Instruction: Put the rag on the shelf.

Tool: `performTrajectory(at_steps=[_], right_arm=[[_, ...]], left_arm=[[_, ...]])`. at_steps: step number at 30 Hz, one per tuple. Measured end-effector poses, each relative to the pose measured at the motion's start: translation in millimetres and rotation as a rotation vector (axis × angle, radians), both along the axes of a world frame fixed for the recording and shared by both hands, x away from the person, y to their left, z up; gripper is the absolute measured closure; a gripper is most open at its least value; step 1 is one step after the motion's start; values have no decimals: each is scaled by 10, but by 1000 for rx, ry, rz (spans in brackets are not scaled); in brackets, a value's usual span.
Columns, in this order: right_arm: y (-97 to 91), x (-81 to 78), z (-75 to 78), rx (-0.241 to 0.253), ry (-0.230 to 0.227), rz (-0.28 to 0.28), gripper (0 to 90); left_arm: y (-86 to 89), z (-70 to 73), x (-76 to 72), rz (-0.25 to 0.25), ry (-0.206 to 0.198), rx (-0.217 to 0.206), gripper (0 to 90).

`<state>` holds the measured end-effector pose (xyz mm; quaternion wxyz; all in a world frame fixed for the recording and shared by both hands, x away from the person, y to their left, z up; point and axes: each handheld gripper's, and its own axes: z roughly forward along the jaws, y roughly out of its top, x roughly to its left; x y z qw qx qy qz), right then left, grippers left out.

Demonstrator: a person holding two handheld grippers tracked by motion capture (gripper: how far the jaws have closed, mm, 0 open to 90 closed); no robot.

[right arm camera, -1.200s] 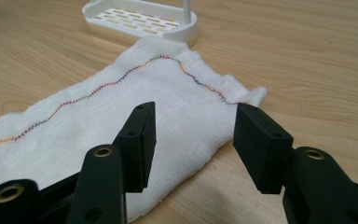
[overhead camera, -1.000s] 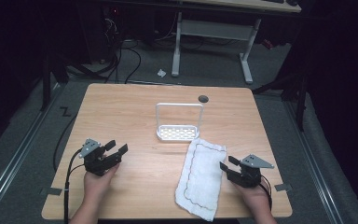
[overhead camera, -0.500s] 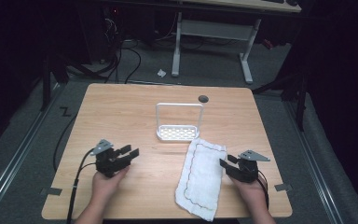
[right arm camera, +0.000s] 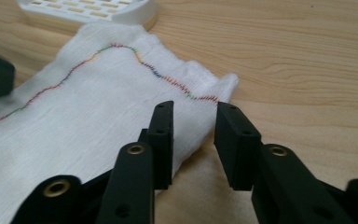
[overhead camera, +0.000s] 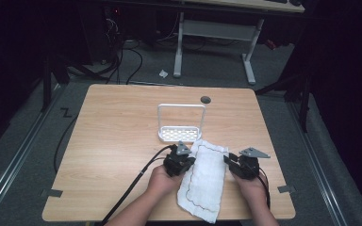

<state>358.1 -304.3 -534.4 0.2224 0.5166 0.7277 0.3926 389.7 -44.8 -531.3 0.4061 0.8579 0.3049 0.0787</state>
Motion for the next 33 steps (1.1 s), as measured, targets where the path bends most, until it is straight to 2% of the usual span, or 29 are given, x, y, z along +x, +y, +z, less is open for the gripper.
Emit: performTrajectory(at_steps=[1,3,6,8,9,10,12,13,14,15,16,17,18,19,20,21,22,23,24,25,26,27,28,30,31,32,33], right_arm=[[0,0,0,0,0,0,747],[-7,45,-7,7,22,7,856],[6,33,-9,9,28,15,860],[85,6,-11,10,36,48,860],[134,-9,-13,14,39,64,860],[187,-22,-15,19,43,81,859],[324,-54,-17,22,48,124,859],[324,-54,-17,22,48,124,859],[413,-76,-16,17,48,147,858],[596,-117,-16,4,51,203,856],[596,-117,-16,4,51,203,856],[771,-157,-20,-5,50,249,854],[844,-168,-23,-7,51,268,851],[906,-173,-28,-9,48,284,847],[955,-175,-27,-17,46,293,836],[986,-174,-25,-19,44,297,817],[986,-174,-25,-19,44,297,817],[998,-186,-11,-25,28,302,756],[991,-194,-1,-21,21,299,733],[982,-202,6,-18,15,295,718],[982,-202,6,-18,15,295,718],[967,-215,12,-21,7,289,684],[964,-218,12,-28,4,289,666],[965,-224,7,-43,1,291,625],[963,-222,4,-45,1,295,598],[958,-216,2,-39,8,298,572],[958,-216,2,-39,8,298,572]], left_arm=[[0,0,0,0,0,0,899],[-15,-6,-23,-3,-17,8,900],[43,-4,-70,-14,-9,9,900],[119,-3,-146,-24,-10,14,900],[234,-5,-254,-37,-21,21,900],[234,-5,-254,-37,-21,21,900],[382,-9,-373,-43,-29,27,900],[469,-11,-429,-41,-28,27,900],[587,-14,-494,-33,-23,24,900],[656,-16,-531,-27,-21,23,900],[746,-15,-580,-18,-17,23,900],[832,-13,-623,-12,-13,25,899],[985,-10,-684,1,3,20,899],[985,-10,-684,1,3,20,899],[1049,-5,-699,11,18,14,851],[1143,38,-713,43,7,-14,786],[1143,38,-713,43,7,-14,746],[1173,75,-704,59,-16,-25,706],[1217,140,-611,112,-49,-53,657],[1237,153,-531,139,-51,-65,602],[1237,153,-531,139,-51,-65,568],[1254,136,-333,182,-13,-79,537],[1254,136,-333,182,-13,-79,525],[1241,95,-158,198,38,-100,489],[1216,82,-100,206,35,-92,480],[1173,70,-54,219,21,-64,479],[1146,58,-31,228,24,-50,479]])
